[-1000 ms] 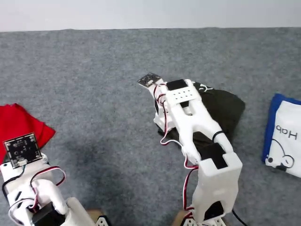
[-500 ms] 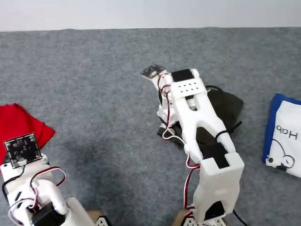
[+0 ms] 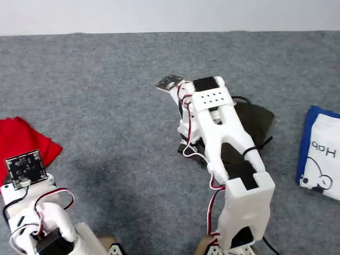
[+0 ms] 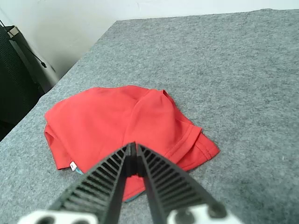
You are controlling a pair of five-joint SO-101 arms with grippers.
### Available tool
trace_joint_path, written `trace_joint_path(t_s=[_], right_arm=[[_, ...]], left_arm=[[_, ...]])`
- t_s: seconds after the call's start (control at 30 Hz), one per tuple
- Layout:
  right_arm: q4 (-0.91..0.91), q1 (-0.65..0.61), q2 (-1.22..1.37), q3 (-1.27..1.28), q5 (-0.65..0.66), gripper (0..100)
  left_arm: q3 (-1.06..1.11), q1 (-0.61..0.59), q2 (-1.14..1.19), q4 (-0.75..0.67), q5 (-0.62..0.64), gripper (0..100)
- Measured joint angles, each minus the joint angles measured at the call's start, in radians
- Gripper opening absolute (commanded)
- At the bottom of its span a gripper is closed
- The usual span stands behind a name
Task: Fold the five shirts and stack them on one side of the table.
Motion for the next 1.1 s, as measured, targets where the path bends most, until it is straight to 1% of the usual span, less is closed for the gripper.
trace_joint_path(t_s=[0.1, 0.2, 0.47, 0.53, 0.67, 0.73, 0.9, 0.97, 1.1], right_arm=[[-0.002, -0.046, 0.0, 0.0, 0.002, 1.3], [-0.04, -0.074, 0.002, 0.0, 0.002, 1.3], [-0.071, -0.075, 0.097, 0.0, 0.002, 2.0], [-0.084, -0.077, 0.115, -0.017, 0.002, 5.8], [-0.084, -0.081, 0.13, -0.112, -0.046, 22.5], [-0.032, -0.081, 0.13, -0.178, -0.084, 27.3], [0.129, -0.081, 0.13, -0.354, -0.166, 27.2], [0.187, -0.081, 0.13, -0.431, -0.175, 23.6], [0.193, -0.058, 0.129, -0.473, -0.218, 15.7]], left_arm=[[0.0, 0.0, 0.0, 0.0, 0.0, 1], [0.0, 0.0, 0.0, 0.0, 0.0, 1], [0.0, 0.0, 0.0, 0.0, 0.0, 1], [0.0, 0.0, 0.0, 0.0, 0.0, 1], [0.0, 0.0, 0.0, 0.0, 0.0, 1], [0.0, 0.0, 0.0, 0.0, 0.0, 1], [0.0, 0.0, 0.0, 0.0, 0.0, 1], [0.0, 0.0, 0.0, 0.0, 0.0, 1], [0.0, 0.0, 0.0, 0.0, 0.0, 1]])
